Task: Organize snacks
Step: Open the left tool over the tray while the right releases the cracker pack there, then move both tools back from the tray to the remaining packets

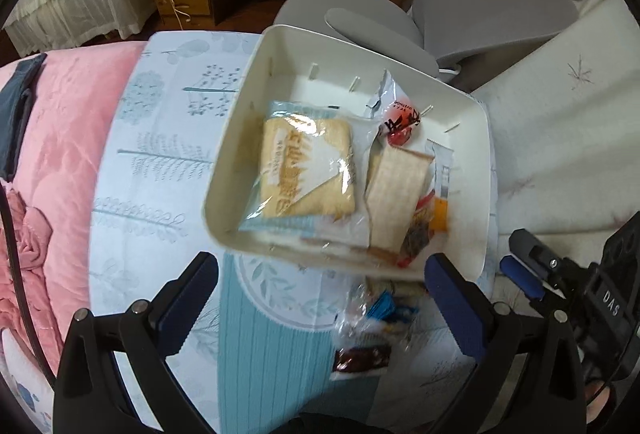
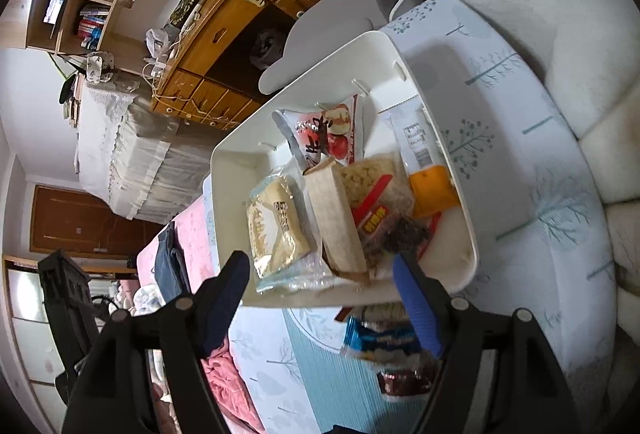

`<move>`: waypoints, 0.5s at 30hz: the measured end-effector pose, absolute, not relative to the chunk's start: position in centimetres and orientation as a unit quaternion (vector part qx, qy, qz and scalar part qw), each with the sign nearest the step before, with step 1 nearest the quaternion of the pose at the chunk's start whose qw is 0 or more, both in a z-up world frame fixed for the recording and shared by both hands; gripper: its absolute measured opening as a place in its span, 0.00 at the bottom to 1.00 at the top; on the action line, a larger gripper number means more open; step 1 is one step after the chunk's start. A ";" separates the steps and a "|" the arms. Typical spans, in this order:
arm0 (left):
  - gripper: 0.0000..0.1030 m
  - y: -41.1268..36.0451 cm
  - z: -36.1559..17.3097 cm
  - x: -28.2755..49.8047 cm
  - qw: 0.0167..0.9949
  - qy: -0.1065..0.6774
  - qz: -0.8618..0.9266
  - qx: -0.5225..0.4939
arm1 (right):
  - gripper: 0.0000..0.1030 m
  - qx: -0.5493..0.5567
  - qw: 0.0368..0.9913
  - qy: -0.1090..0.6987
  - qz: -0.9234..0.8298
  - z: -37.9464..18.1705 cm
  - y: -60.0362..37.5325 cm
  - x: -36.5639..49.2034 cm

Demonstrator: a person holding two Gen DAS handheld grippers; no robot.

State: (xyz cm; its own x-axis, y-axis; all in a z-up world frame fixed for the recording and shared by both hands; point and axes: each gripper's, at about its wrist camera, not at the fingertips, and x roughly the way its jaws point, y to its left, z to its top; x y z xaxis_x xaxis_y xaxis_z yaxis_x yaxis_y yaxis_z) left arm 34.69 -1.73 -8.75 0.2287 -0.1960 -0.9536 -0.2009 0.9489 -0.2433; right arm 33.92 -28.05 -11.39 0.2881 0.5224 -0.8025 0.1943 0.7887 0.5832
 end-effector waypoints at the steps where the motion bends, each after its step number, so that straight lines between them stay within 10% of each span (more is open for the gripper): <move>1: 1.00 -1.4 -8.4 34.1 0.770 0.617 0.001 -0.161 | 0.73 0.304 0.744 0.585 0.109 -11.0 -27.8 33.4; 15: 1.00 1.8 -7.5 21.7 0.782 0.600 -0.021 -0.168 | 0.72 0.254 0.788 0.554 0.088 -7.5 -23.5 21.7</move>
State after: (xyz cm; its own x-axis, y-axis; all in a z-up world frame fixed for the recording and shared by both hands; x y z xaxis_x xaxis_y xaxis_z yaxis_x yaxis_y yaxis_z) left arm 21.68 1.84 -7.53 0.2794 -0.2351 -0.9310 -0.1681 0.9426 -0.2885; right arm 21.66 -23.45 -7.52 0.3707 0.4193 -0.8287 0.1428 0.8559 0.4969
